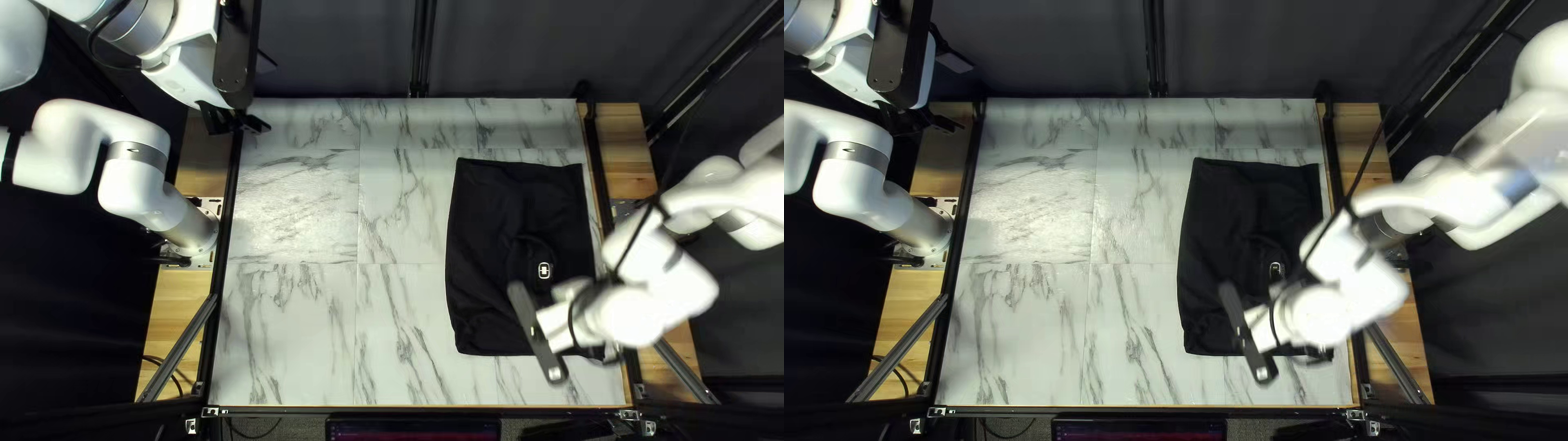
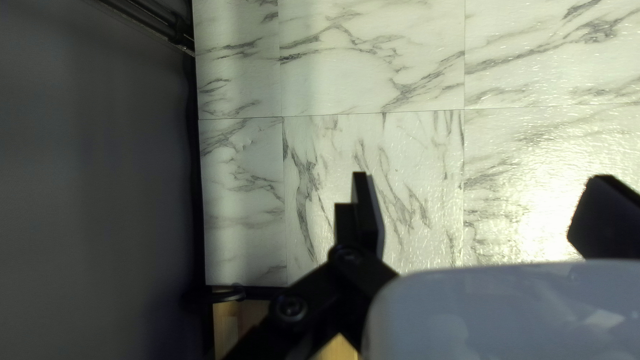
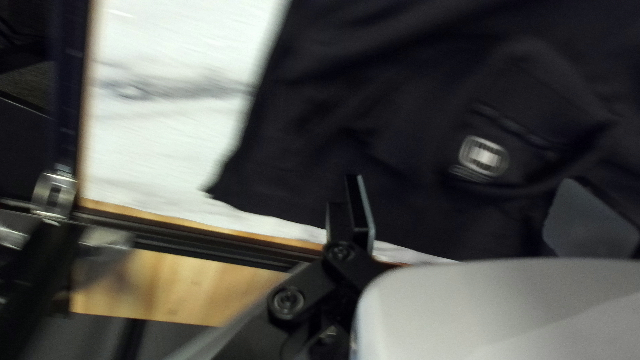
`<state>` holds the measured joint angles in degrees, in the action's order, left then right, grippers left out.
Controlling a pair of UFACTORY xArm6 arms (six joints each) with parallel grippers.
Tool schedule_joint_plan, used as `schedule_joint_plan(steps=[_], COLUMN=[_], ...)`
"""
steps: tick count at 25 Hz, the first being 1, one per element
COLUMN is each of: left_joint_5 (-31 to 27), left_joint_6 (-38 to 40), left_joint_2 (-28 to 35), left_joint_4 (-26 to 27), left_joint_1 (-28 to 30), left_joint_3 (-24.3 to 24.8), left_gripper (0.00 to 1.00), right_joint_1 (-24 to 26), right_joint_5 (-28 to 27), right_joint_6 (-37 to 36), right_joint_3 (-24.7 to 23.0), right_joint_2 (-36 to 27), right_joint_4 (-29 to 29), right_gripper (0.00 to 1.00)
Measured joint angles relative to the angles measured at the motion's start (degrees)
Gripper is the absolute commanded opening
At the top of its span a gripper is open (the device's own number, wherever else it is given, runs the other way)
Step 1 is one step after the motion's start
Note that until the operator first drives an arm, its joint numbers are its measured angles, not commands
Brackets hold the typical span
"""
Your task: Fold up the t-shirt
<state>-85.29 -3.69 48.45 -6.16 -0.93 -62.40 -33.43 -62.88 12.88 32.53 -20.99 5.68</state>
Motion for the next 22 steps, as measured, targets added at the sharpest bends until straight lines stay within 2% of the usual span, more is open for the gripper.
schedule_joint_plan(steps=[5, 11, 13, 15, 16, 17, 22], left_joint_5=[0.00, 0.00, 0.00, 0.00, 0.00, 0.00, 0.00], left_joint_6=[0.00, 0.00, 0.00, 0.00, 0.00, 0.00, 0.00], left_joint_2=[0.00, 0.00, 0.00, 0.00, 0.00, 0.00, 0.00], left_joint_4=[0.00, 0.00, 0.00, 0.00, 0.00, 0.00, 0.00], left_joint_1=[0.00, 0.00, 0.00, 0.00, 0.00, 0.00, 0.00], left_joint_3=[0.00, 0.00, 0.00, 0.00, 0.00, 0.00, 0.00], left_gripper=[1.00, 1.00, 1.00, 1.00, 1.00, 1.00, 1.00], right_joint_1=[5.44, 6.26, 6.63, 7.61, 8.31, 9.08, 12.75], right_joint_5=[6.27, 10.58, 10.80, 10.70, 10.62, 10.54, 9.88], right_joint_6=[-7.59, -12.16, -14.85, -18.12, -19.90, -21.71, -28.67], right_joint_3=[-4.79, -3.91, -2.79, -2.15, -2.05, -2.03, -1.53], right_joint_2=[-1.06, 4.73, 6.85, 8.58, 9.31, 9.95, 12.67], right_joint_4=[-3.75, -12.08, -15.52, -18.45, -19.74, -20.94, -24.37], right_gripper=[1.00, 0.99, 0.85, 0.62, 0.20, 0.01, 0.00])
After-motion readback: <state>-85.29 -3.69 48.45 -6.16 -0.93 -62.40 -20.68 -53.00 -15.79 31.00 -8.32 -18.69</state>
